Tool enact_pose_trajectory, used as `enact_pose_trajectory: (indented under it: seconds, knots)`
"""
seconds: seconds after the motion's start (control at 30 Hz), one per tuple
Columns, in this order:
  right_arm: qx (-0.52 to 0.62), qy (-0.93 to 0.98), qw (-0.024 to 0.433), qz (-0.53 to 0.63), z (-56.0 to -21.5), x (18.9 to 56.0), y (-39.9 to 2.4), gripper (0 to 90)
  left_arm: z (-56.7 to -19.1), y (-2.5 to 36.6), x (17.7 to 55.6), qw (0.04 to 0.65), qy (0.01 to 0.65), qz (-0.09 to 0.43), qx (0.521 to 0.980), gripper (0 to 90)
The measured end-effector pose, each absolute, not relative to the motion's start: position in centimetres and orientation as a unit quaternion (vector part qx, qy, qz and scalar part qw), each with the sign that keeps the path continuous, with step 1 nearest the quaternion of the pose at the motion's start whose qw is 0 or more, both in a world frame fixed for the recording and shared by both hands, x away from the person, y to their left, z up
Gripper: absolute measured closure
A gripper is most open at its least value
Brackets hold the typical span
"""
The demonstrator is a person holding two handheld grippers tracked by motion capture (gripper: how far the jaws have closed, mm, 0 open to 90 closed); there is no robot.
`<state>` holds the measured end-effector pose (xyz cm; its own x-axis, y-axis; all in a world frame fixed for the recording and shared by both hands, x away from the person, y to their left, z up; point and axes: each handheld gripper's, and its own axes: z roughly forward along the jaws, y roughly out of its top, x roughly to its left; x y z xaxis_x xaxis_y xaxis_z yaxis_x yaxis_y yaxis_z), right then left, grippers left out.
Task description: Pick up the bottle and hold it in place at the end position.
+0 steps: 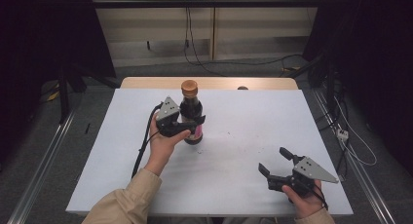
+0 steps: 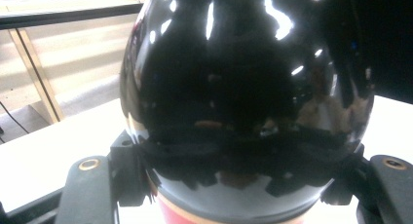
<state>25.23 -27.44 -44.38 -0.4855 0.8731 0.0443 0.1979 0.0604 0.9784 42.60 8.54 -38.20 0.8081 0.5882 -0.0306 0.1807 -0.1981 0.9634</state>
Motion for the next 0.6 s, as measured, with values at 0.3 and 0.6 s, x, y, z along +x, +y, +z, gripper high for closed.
enact_pose_trajectory:
  seconds: [0.3, 0.6]
  knots:
    - [0.406, 0.660, 0.304, 0.554, -44.4, 25.2, -27.4, 7.1, -38.5, 7.3, 43.3, 0.576, 0.244, 0.173, 0.761, 30.5]
    - [0.409, 0.660, 0.303, 0.553, -44.5, 25.2, -27.5, 7.1, -38.9, 6.3, 44.0, 0.578, 0.240, 0.165, 0.762, 30.5]
